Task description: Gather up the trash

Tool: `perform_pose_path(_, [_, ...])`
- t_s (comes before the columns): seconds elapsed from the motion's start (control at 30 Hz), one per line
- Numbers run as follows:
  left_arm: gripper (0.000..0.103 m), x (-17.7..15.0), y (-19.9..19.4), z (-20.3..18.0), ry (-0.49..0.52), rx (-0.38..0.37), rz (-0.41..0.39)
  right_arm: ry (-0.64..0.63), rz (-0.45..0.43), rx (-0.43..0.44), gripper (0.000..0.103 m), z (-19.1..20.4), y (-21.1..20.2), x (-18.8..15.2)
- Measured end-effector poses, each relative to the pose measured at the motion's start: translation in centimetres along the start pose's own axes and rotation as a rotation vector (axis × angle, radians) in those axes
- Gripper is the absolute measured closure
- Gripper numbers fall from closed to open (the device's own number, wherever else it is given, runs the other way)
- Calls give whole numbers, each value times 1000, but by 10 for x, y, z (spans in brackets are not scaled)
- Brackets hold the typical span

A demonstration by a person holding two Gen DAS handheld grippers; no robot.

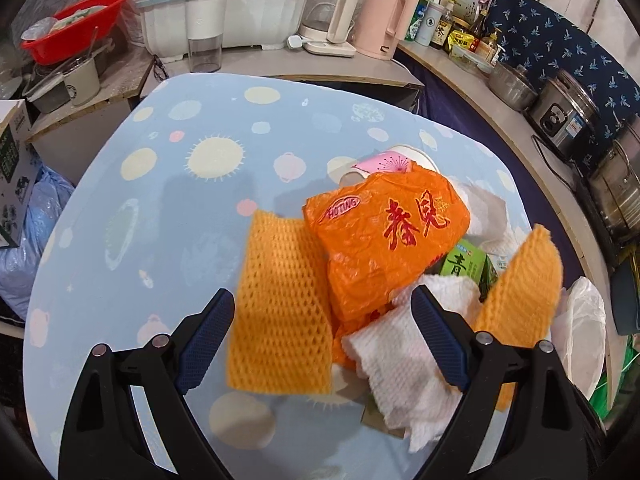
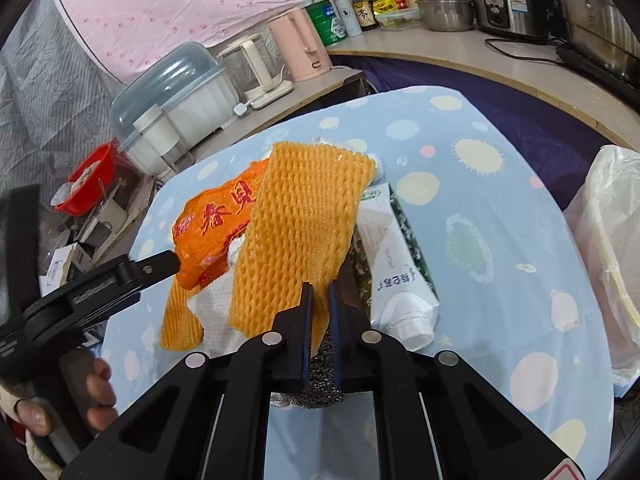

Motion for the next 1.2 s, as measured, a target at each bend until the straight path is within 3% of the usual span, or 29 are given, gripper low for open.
perform_pose_path(0.2, [18,6,13,-16,-11,-20,17,10,-34,-20,95,-10,-20,7])
perform_pose_path(0.3, [24,8,12,-27,5,-27,5,17,-45,-32,95,-15,-27,7])
perform_pose_path(0.4, [36,9,9,-35,18,-38,4,23,-53,-40,95,-19,-33,8])
perform_pose_path(0.5, [56,9,5,-43,36,-44,2,24,-60,-46,95,-22,-38,7])
perform_pose_path(0.57, [78,9,2,-47,51,-46,-4,26,-63,-49,95,-23,-40,6])
perform_pose_path(0.7, [95,9,-9,-51,71,-46,-31,31,-73,-51,95,-25,-47,6])
perform_pose_path(1.2, [97,8,-82,-67,101,-96,-145,41,-142,-55,95,-33,-89,7])
Point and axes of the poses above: each gripper's, at about its wrist camera, not at the fingertips, and y roughly the way its jaws point, z to its left, x to its top, the point moved 8 cm from there along y, roughly the way its jaws point, and after that the axes turned 8 degrees about x, right-handed, at the moved point
